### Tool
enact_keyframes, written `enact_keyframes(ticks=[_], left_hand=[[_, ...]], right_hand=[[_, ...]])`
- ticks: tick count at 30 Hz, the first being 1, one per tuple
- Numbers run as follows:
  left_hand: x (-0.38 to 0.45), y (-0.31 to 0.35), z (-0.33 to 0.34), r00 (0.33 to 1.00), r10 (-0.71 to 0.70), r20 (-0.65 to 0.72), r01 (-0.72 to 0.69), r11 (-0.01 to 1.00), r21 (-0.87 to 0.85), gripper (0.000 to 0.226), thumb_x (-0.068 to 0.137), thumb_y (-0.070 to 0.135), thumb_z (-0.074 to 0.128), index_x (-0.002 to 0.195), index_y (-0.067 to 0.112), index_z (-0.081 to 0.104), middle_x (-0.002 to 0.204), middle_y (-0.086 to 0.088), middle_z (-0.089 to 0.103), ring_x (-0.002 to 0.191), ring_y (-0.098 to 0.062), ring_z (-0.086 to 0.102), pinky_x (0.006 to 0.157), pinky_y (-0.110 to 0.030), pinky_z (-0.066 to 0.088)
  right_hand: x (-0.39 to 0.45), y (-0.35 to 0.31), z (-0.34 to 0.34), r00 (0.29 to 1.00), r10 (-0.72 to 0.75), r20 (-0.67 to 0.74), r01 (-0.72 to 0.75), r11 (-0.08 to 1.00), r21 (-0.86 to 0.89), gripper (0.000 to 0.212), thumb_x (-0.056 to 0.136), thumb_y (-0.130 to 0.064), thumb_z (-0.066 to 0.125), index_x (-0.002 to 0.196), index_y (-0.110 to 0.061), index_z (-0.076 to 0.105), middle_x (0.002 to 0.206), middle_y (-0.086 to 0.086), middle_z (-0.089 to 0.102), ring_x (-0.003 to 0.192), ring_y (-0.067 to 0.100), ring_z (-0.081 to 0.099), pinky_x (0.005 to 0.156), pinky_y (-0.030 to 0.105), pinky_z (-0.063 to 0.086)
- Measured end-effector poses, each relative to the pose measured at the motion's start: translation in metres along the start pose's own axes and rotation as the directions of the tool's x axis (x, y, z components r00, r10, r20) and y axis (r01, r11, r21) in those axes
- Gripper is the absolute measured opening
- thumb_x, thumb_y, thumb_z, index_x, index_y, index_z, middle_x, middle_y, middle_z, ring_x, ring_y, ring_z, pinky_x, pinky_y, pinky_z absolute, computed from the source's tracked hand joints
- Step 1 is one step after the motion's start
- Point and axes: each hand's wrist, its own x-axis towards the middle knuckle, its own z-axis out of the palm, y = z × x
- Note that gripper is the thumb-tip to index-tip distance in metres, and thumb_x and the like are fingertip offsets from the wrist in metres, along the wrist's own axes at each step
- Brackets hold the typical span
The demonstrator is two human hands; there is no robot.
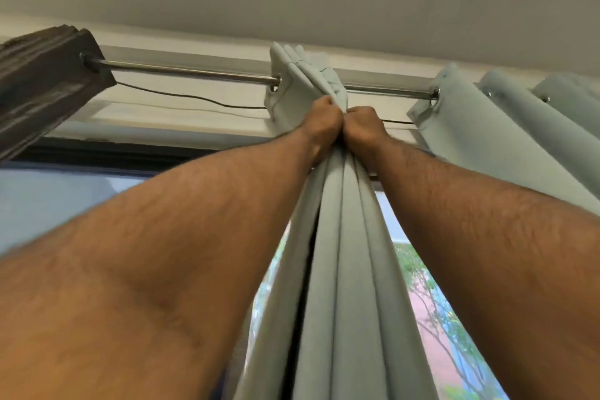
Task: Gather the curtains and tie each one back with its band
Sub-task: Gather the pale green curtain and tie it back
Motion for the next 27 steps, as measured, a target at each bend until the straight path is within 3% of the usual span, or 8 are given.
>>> enact_keyframes(ticks=[2,5,8,11,16,19,23,27], left_hand=[[0.005,0.01,0.018,1.0,0.002,0.031,0.001,0.997,-0.08,0.037,0.083,-0.015,0.035,0.113,-0.012,0.056,0.105,-0.03,0.063,0.093,-0.035,0.062,0.082,-0.044,0.056],[0.007,0.004,0.029,0.998,-0.005,-0.067,-0.006,0.986,-0.165,0.032,0.082,-0.008,0.045,0.113,-0.002,0.049,0.092,-0.017,0.057,0.078,-0.027,0.056,0.06,-0.026,0.052],[0.001,-0.006,0.018,0.955,-0.024,-0.295,0.011,0.999,-0.045,0.055,0.079,0.006,0.063,0.127,0.014,0.037,0.106,-0.009,0.055,0.091,-0.026,0.058,0.08,-0.031,0.052],[-0.013,-0.016,-0.007,0.911,-0.063,-0.408,0.123,0.985,0.122,0.061,0.079,0.009,0.069,0.132,0.015,0.038,0.11,-0.004,0.053,0.094,-0.024,0.056,0.083,-0.029,0.049],[-0.07,-0.037,-0.035,0.928,-0.351,-0.128,0.359,0.932,0.047,0.037,0.081,0.007,0.07,0.116,0.004,0.061,0.097,-0.019,0.07,0.081,-0.033,0.071,0.072,-0.042,0.061],[-0.122,-0.053,-0.042,0.938,-0.328,-0.11,0.343,0.927,0.153,0.039,0.078,0.005,0.071,0.115,0.01,0.061,0.097,-0.013,0.069,0.083,-0.028,0.07,0.068,-0.036,0.061],[-0.202,-0.076,-0.047,0.954,-0.29,-0.081,0.301,0.931,0.208,0.057,0.075,0.006,0.069,0.127,0.019,0.048,0.107,-0.003,0.064,0.094,-0.022,0.066,0.078,-0.036,0.059],[-0.3,-0.101,-0.056,0.931,-0.357,-0.071,0.364,0.912,0.19,0.05,0.074,0.008,0.068,0.12,0.02,0.052,0.106,0.004,0.066,0.098,-0.014,0.066,0.078,-0.02,0.056]], right_hand=[[0.006,0.006,-0.012,0.999,0.032,-0.024,-0.03,0.995,0.098,0.029,0.088,-0.008,0.05,0.108,0.003,0.068,0.11,0.024,0.067,0.101,0.035,0.064,0.086,0.041,0.053],[0.008,0.027,-0.026,0.996,0.041,0.075,-0.061,0.955,0.289,0.021,0.089,-0.005,0.052,0.1,0.003,0.068,0.094,0.018,0.069,0.073,0.024,0.067,0.06,0.026,0.056],[-0.008,0.03,-0.01,0.969,-0.005,0.248,-0.111,0.886,0.451,0.011,0.089,-0.004,0.058,0.088,-0.003,0.069,0.075,0.011,0.071,0.057,0.017,0.069,0.053,0.027,0.057],[-0.025,0.027,0.008,0.934,-0.038,0.356,-0.144,0.87,0.472,0.024,0.085,-0.004,0.064,0.108,-0.004,0.065,0.082,0.013,0.073,0.072,0.026,0.073,0.067,0.041,0.061],[-0.08,0.038,0.018,0.886,0.016,0.463,-0.204,0.911,0.358,0.051,0.073,0.005,0.06,0.121,-0.013,0.059,0.098,0.017,0.072,0.085,0.034,0.072,0.074,0.049,0.06],[-0.134,0.05,0.019,0.883,0.102,0.459,-0.224,0.949,0.22,0.049,0.076,0.005,0.058,0.12,-0.016,0.059,0.098,0.013,0.071,0.087,0.032,0.071,0.074,0.047,0.061],[-0.216,0.062,0.013,0.893,0.148,0.426,-0.238,0.957,0.167,0.049,0.075,0.009,0.054,0.115,-0.017,0.063,0.096,0.005,0.074,0.086,0.022,0.072,0.074,0.042,0.062],[-0.313,0.076,0.008,0.867,0.287,0.407,-0.339,0.939,0.062,0.048,0.074,0.003,0.059,0.117,-0.017,0.063,0.101,0.004,0.073,0.093,0.021,0.07,0.082,0.042,0.059]])
